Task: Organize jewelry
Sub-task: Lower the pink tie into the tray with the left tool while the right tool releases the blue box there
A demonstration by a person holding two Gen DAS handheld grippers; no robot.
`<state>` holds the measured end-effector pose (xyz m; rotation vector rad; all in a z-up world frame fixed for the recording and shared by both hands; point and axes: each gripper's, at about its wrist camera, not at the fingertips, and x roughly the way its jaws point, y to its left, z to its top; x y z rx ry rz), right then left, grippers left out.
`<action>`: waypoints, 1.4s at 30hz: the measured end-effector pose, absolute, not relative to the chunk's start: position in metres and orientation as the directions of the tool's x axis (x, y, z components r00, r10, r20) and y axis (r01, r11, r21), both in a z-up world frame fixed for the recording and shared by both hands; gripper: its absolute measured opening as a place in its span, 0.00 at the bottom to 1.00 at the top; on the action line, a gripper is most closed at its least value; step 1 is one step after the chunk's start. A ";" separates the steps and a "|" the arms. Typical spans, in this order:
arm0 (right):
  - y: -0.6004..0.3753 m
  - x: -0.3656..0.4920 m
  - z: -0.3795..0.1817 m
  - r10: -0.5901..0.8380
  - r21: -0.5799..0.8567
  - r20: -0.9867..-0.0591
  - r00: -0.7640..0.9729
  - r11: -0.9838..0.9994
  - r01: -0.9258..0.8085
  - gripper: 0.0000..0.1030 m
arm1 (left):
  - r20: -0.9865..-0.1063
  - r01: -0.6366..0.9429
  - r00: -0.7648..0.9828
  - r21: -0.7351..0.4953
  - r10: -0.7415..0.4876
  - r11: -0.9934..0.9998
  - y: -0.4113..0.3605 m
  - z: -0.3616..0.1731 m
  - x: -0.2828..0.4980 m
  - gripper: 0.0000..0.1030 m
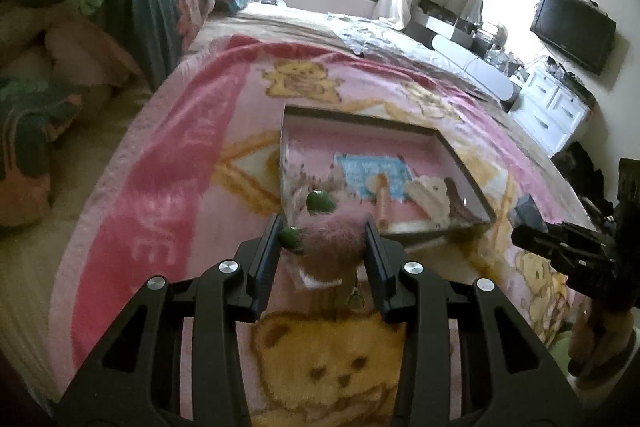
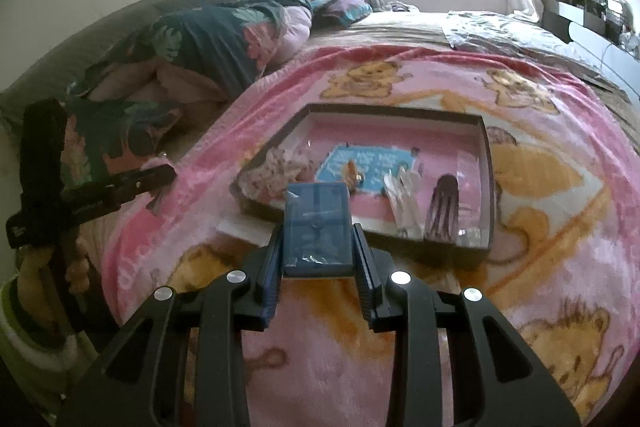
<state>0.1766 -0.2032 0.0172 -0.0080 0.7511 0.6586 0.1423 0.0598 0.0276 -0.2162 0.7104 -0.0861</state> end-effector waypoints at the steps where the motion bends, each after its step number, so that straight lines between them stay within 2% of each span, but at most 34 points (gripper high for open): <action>1: -0.203 0.179 0.019 0.554 0.224 -0.631 0.543 0.800 -0.557 0.30 | -0.634 0.007 0.759 -0.223 -0.150 0.975 0.058 0.030 0.145 0.30; 11: -0.213 0.201 0.035 0.562 0.226 -0.583 0.586 0.806 -0.548 0.30 | -0.630 0.038 0.758 -0.212 -0.166 0.977 0.035 0.037 0.175 0.30; 25: -0.243 0.257 0.034 0.543 0.272 -0.583 0.604 0.831 -0.485 0.30 | -0.667 0.084 0.716 -0.214 -0.208 0.973 -0.003 0.031 0.226 0.30; 42: -0.275 0.313 -0.004 0.510 0.325 -0.655 0.557 0.857 -0.401 0.30 | -0.742 0.135 0.626 -0.203 -0.242 0.970 -0.057 0.000 0.277 0.30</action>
